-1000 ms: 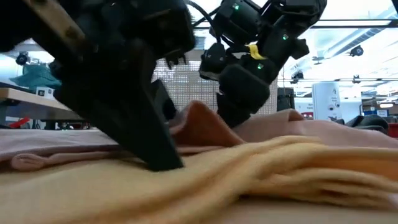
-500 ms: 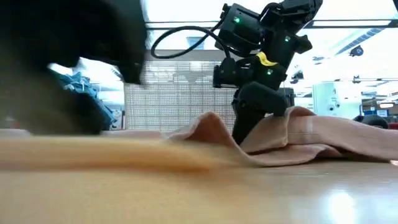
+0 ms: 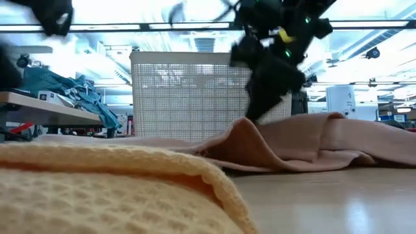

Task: Fold towel
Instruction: Fold the brown squared towel

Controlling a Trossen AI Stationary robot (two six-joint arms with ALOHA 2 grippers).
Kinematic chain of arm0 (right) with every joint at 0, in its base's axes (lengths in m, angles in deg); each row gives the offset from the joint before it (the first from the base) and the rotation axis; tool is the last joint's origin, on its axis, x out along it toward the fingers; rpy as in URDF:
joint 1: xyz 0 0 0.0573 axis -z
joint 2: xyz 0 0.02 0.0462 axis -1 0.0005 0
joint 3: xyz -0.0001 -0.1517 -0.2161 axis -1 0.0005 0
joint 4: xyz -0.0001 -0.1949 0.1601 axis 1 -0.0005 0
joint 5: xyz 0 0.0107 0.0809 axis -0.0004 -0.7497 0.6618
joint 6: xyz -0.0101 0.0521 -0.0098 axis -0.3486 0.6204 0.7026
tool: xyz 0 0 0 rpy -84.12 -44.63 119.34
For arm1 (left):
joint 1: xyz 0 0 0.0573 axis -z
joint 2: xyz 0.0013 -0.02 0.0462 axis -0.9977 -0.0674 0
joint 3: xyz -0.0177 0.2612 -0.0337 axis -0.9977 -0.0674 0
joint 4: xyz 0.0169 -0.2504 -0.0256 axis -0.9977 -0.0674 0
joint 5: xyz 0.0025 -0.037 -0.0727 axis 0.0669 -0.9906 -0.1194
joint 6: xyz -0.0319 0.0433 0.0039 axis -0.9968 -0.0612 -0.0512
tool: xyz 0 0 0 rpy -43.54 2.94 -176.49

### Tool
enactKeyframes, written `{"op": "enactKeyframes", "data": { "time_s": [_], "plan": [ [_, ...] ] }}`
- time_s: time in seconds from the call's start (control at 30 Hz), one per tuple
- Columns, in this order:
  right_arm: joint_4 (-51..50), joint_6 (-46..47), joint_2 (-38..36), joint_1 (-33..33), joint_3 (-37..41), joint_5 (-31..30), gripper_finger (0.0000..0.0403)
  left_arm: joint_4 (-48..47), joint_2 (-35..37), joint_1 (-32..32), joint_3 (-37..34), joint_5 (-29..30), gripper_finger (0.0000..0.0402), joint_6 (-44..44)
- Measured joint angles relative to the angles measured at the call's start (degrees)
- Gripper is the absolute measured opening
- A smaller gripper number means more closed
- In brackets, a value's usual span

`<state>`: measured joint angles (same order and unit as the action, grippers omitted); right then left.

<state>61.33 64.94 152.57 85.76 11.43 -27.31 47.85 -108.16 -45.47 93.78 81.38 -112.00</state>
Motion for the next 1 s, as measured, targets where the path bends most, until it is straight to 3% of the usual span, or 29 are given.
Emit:
{"op": "enactKeyframes", "data": {
  "time_s": [0.1, 0.23, 0.57, 0.83, 1.0],
  "plan": [
    [4.87, -0.96, -1.13, 0.02, 0.0, 1.95, 0.0, 0.32, 3.08, -0.45, -0.06, 8.62, 0.0, 0.96],
    [8.14, -2.69, -1.95, 0.02, -0.06, 3.44, 0.0, -0.06, 7.04, -0.52, -0.13, 15.3, 0.0, 2.59],
    [8.58, -3.98, -1.97, 0.02, 0.59, 3.46, 0.0, -0.79, 10.15, -0.65, -0.26, 21.75, 0.0, 3.92],
    [8.95, -6.57, -3.51, -0.25, 0.07, 8.89, 0.0, -0.65, 10.13, -1.71, -0.26, 36.04, 0.0, 6.8],
    [8.78, -7.02, -5.75, -0.31, -0.11, 8.89, 0.0, -0.63, 10.11, -3.52, -0.26, 38.16, 0.0, 11.25]
  ]
}}
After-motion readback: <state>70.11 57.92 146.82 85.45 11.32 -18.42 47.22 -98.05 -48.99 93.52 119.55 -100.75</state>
